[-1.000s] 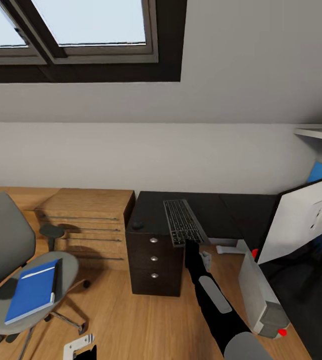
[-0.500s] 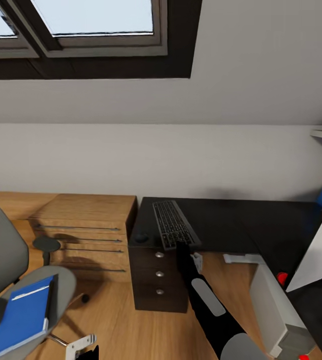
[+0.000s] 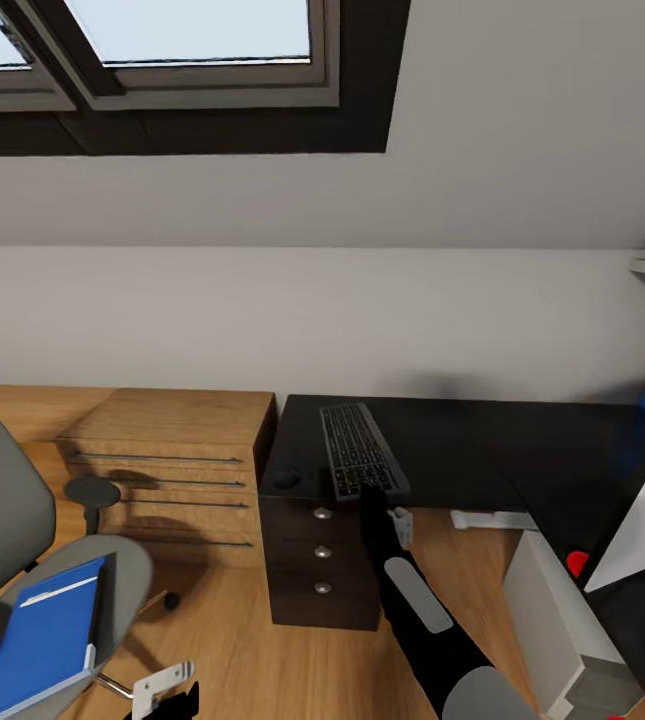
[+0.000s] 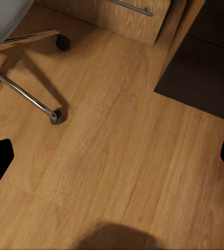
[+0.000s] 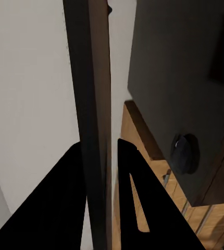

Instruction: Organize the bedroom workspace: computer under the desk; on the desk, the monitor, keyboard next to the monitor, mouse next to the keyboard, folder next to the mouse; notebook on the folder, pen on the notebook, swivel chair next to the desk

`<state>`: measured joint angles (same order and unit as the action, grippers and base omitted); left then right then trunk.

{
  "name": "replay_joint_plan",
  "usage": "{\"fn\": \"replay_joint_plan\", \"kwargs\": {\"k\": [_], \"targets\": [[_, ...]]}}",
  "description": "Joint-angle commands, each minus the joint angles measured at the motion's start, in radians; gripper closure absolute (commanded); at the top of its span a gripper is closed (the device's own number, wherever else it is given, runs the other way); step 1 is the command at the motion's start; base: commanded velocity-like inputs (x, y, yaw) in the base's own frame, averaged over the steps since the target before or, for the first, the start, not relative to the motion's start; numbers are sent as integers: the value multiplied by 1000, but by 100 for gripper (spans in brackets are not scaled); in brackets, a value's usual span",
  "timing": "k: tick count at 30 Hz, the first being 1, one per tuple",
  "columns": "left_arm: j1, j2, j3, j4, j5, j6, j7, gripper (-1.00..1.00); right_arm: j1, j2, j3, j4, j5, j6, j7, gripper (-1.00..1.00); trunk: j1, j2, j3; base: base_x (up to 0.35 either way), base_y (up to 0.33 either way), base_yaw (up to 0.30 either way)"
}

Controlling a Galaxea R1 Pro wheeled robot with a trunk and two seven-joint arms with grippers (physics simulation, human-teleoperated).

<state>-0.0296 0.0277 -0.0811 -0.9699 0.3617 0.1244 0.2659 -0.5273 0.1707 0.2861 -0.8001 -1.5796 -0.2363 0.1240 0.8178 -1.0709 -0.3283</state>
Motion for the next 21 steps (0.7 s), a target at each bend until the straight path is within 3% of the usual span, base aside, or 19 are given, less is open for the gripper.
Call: {"fn": "replay_joint_plan", "kwargs": {"k": [1, 21], "targets": [[0, 1, -5, -2, 8, 3, 9, -100, -1, 0, 4, 1, -11, -9, 9, 100, 4, -8, -4, 0, 0, 0], [-1, 1, -4, -20, 8, 3, 12, -100, -1, -2, 0, 28, -12, -12, 5, 100, 81, -148, -67, 0, 0, 0]]}}
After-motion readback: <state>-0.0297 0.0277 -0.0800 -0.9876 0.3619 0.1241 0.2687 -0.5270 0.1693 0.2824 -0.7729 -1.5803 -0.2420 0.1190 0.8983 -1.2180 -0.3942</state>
